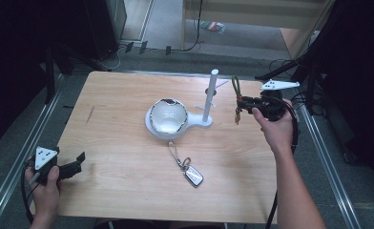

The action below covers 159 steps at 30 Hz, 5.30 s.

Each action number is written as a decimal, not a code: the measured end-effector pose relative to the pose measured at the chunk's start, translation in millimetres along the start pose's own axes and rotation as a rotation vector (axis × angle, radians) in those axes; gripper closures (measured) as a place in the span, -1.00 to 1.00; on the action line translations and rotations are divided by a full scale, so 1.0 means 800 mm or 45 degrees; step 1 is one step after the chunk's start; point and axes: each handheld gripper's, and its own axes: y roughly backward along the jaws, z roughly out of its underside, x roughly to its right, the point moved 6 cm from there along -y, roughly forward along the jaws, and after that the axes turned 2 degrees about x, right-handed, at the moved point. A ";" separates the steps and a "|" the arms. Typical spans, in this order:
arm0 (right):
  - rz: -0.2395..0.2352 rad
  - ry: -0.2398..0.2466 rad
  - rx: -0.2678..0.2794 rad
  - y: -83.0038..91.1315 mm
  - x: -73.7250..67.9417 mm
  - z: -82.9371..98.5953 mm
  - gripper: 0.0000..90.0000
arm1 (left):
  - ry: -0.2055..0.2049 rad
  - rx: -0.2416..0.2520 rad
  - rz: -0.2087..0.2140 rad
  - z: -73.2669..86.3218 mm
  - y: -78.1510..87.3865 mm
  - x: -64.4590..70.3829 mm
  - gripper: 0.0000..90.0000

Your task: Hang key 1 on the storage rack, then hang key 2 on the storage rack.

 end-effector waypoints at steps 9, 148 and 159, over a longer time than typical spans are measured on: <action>-0.005 0.007 -0.011 -0.006 -0.003 -0.001 0.53 | -0.001 0.000 0.001 0.000 0.000 0.000 -0.86; 0.131 0.119 -0.499 -0.089 -0.116 0.088 0.35 | 0.002 -0.002 -0.005 0.000 0.000 0.000 -0.84; 0.087 0.124 -0.540 -0.101 -0.136 0.099 0.35 | 0.002 -0.002 -0.004 0.000 0.000 0.000 -0.84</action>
